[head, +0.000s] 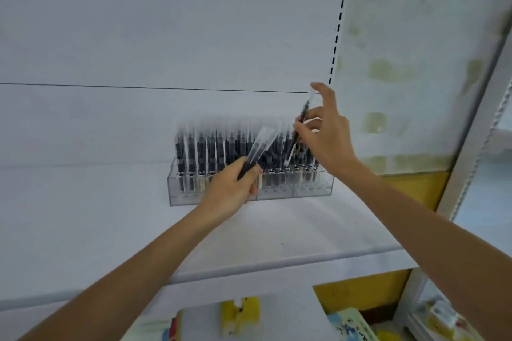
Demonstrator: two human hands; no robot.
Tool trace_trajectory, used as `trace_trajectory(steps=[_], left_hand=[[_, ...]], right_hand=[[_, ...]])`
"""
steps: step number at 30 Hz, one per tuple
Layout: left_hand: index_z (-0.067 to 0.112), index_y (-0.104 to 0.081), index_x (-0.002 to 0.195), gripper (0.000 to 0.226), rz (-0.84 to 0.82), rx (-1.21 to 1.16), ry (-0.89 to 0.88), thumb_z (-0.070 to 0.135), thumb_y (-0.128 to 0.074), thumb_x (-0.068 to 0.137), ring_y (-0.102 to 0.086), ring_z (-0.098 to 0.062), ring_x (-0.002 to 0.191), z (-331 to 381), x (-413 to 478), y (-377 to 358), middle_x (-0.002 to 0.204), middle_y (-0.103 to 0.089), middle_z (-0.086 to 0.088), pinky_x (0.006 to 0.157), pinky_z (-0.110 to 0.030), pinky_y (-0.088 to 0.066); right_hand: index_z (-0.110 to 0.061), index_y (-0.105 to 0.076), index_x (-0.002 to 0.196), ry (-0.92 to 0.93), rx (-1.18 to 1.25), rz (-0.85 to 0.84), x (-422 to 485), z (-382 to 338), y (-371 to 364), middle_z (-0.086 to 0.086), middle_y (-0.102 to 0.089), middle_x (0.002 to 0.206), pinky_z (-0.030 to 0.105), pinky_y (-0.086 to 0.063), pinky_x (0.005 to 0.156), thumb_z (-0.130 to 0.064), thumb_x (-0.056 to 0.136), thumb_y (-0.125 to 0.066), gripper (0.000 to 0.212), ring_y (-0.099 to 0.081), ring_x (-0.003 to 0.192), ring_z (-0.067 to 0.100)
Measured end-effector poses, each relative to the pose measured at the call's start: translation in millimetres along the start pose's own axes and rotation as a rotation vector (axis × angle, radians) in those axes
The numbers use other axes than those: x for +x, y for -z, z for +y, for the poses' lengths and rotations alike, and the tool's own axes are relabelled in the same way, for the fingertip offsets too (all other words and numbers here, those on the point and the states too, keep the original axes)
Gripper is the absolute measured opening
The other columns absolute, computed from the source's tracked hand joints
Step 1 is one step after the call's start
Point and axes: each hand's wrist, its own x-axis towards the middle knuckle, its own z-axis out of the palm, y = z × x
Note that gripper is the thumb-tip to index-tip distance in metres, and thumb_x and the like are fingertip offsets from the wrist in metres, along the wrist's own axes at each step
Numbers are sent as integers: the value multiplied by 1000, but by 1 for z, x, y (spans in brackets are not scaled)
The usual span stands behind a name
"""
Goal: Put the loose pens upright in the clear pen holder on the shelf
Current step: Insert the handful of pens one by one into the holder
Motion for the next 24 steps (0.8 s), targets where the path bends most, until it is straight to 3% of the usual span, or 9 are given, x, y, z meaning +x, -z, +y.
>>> trace_trajectory(steps=[4,9,14,16,20,24], left_hand=[[16,-56,103,24,56,-3,49,31,-38,99,-45,-7,52,0,-11,-13,65,-55,6,50,-18,-34],[22,-48,76,25,113,30,83,32,-41,98,-42,-8,52,0,-19,-21,64,-52,5,51,-21,-32],[15,-54,81,25,134,42,104,30,-42,98,-43,-9,53,8,-20,-26,64,-52,5,52,-22,-32],[10,-57,87,26,145,22,109,29,-42,98,-42,-8,50,12,-18,-31,62,-52,6,50,-20,-32],[8,-58,91,26,154,-24,129,26,-41,98,-39,-7,46,13,-18,-43,61,-51,4,48,-20,-29],[9,-59,93,24,161,-54,138,26,-42,98,-41,-9,49,13,-17,-47,61,-52,4,50,-21,-31]], right_hand=[[-24,-28,143,75,-13,-90,0,14,-3,5,-61,90,36,-57,69,-7,89,-62,66,-63,69,17],[-22,-23,145,135,-23,-126,5,21,-1,1,-57,86,26,-52,67,-7,90,-61,68,-59,66,9],[-20,-23,145,150,-24,-160,5,21,2,6,-55,79,23,-47,67,-5,90,-59,68,-62,72,26],[-20,-23,144,137,-23,-183,3,22,2,9,-56,80,26,-48,66,-5,90,-59,67,-61,72,28],[-22,-17,144,126,-120,-387,-12,33,-7,20,-61,81,48,-55,67,-3,90,-59,71,-62,68,32],[-27,-15,143,117,-232,-392,-14,41,-13,12,-63,77,48,-55,65,-8,90,-58,71,-62,65,27]])
